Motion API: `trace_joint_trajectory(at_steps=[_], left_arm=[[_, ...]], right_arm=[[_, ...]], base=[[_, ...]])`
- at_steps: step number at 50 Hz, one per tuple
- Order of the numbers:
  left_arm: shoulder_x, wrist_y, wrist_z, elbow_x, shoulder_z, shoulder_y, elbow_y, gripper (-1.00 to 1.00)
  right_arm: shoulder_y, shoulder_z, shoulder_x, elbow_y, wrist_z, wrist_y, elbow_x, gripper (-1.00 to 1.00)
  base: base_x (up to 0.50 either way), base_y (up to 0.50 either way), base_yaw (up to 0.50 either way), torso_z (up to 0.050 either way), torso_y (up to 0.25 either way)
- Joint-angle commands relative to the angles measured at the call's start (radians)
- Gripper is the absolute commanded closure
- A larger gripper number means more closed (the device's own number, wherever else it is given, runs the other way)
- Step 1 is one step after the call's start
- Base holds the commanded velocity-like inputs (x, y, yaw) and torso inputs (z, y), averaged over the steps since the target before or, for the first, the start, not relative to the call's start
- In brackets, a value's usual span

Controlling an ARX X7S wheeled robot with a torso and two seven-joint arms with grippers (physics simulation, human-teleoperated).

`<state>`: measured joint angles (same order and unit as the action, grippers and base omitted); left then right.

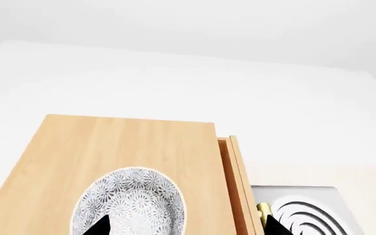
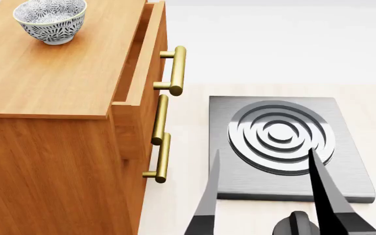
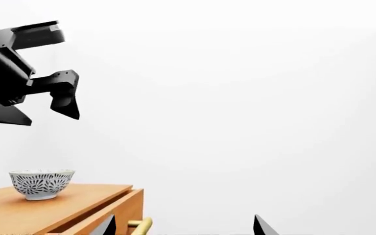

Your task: Pick the akita bowl on the wooden cabinet and place it on the plate.

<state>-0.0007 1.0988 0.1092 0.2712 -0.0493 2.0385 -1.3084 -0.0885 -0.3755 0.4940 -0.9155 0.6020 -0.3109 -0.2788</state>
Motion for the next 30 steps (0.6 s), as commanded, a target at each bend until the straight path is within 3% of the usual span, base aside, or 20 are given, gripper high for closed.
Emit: trace_joint_trajectory(at_steps=[1, 5, 6, 15, 22, 30], left_arm=[[-0.001, 0.035, -0.01, -0.111, 0.041, -0.008, 0.0, -1.0], [-0.009, 0.044, -0.015, -0.187, 0.107, -0.007, 0.0, -1.0], [-0.022, 0.047, 0.039, -0.184, 0.17, -0.01, 0.0, -1.0], [-0.047, 0.057, 0.032, -0.252, 0.217, 0.006, 0.0, -1.0], [-0.062, 0.057, 0.042, -0.267, 0.223, 0.022, 0.0, -1.0], [-0.061, 0.057, 0.031, -0.297, 0.121, 0.041, 0.0, -1.0]], right_arm=[[-0.003, -0.005, 0.0, 0.013, -0.001, 0.007, -0.001, -1.0], [-0.004, -0.007, 0.0, 0.015, -0.001, 0.009, -0.003, -1.0], [-0.006, -0.011, -0.001, 0.017, -0.001, 0.007, 0.001, -1.0], [-0.007, -0.019, -0.002, 0.025, -0.002, 0.01, 0.002, -1.0], [-0.008, -0.019, -0.001, 0.027, -0.001, 0.01, -0.002, -1.0], [-0.01, -0.025, 0.0, 0.029, 0.0, 0.009, 0.0, -1.0]], base=[[0.0, 0.0, 0.0, 0.0, 0.0], [0.0, 0.0, 0.0, 0.0, 0.0], [0.0, 0.0, 0.0, 0.0, 0.0], [0.0, 0.0, 0.0, 0.0, 0.0], [0.0, 0.0, 0.0, 0.0, 0.0], [0.0, 0.0, 0.0, 0.0, 0.0]])
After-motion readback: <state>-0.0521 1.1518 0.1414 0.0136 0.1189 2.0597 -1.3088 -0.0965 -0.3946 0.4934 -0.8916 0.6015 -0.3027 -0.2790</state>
